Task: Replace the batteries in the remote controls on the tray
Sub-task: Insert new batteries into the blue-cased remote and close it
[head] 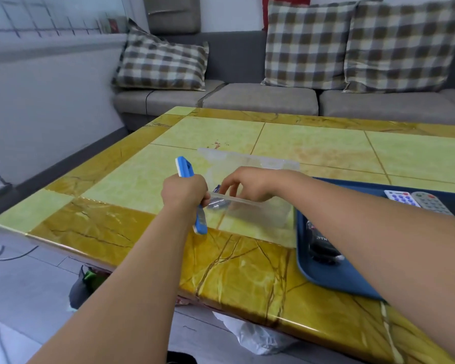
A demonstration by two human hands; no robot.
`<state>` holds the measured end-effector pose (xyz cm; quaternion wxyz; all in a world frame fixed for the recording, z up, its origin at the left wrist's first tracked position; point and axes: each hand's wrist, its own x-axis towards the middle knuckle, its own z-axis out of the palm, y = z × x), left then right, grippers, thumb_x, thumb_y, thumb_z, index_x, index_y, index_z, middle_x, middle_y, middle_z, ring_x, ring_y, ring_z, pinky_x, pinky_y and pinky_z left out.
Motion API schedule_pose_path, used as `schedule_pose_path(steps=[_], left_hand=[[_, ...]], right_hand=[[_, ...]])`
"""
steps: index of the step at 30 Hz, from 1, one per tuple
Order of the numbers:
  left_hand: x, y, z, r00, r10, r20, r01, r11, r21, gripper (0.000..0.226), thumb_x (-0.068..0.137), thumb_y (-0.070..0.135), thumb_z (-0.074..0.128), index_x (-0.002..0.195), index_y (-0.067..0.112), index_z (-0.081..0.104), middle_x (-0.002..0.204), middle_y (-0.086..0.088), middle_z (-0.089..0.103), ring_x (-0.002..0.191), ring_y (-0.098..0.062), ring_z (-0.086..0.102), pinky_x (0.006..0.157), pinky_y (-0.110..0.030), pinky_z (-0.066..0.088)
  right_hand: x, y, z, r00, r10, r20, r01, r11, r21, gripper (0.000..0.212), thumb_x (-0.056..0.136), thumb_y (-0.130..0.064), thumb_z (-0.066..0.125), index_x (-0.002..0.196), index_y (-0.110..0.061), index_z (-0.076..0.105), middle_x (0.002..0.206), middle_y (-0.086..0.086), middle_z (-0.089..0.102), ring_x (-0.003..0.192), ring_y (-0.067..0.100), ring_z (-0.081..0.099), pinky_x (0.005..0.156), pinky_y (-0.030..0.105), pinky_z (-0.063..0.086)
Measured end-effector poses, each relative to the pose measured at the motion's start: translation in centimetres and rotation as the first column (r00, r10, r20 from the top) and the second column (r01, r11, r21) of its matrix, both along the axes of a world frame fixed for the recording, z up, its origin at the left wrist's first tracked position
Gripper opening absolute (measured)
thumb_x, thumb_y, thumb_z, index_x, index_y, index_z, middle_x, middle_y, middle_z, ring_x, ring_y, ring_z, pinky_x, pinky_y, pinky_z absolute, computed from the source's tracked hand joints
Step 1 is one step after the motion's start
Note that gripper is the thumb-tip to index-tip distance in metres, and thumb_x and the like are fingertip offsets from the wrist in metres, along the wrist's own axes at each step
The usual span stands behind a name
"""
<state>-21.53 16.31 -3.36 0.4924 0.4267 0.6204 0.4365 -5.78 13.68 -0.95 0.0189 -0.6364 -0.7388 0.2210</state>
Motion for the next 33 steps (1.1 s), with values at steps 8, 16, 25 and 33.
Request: schedule_pose_path(steps=[8, 16, 25, 33], left_hand=[[-0.2, -0.1, 0.1, 0.996, 0.033, 0.086, -0.026, 0.996, -0.082, 0.013, 0.085, -0.004, 0.057, 0.097, -0.001, 0.057, 0.064, -0.013, 0.059, 0.039, -0.021, 0.057, 0.067, -0.040, 0.063], [0.0, -0.3, 0.1, 0.995, 0.059, 0.079, -0.051, 0.994, -0.100, 0.021, 0.085, -0.003, 0.057, 0.106, -0.003, 0.057, 0.062, -0.012, 0.058, 0.039, -0.021, 0.057, 0.073, -0.045, 0.063], [0.0, -1.1, 0.9, 0.999, 0.052, 0.000, -0.052, 0.996, -0.078, 0.014, 0.087, -0.001, 0.058, 0.100, 0.001, 0.054, 0.068, -0.013, 0.060, 0.051, -0.023, 0.060, 0.069, -0.040, 0.062], [1.9, -6.5, 6.4, 0.975, -0.074, 0.210, 0.037, 0.984, 0.175, 0.027, 0.084, 0.030, 0.077, 0.087, 0.013, 0.057, 0.068, -0.004, 0.055, 0.049, -0.017, 0.055, 0.059, -0.033, 0.058]], right_hand=[[-1.9, 1.6, -0.4, 0.954, 0.121, 0.275, -0.126, 0.992, -0.001, 0.026, 0.099, -0.014, 0.049, 0.121, -0.017, 0.062, 0.101, 0.003, 0.060, 0.088, 0.024, 0.055, 0.073, 0.031, 0.044], [-1.8, 1.4, -0.3, 0.907, 0.103, 0.408, -0.108, 0.994, -0.013, 0.018, 0.098, -0.012, 0.039, 0.099, -0.014, 0.057, 0.092, 0.007, 0.060, 0.086, 0.031, 0.064, 0.075, 0.043, 0.054], [-1.1, -5.3, 2.5, 0.868, -0.074, -0.491, 0.149, 0.982, 0.115, 0.022, 0.107, -0.018, 0.038, 0.097, -0.011, 0.056, 0.103, 0.006, 0.069, 0.093, 0.017, 0.065, 0.084, 0.036, 0.055], [2.8, -13.9, 4.2, 0.228, -0.158, -0.961, 0.211, 0.971, -0.110, 0.022, 0.108, -0.018, 0.036, 0.103, -0.006, 0.054, 0.083, 0.012, 0.066, 0.068, 0.022, 0.065, 0.062, 0.028, 0.055]])
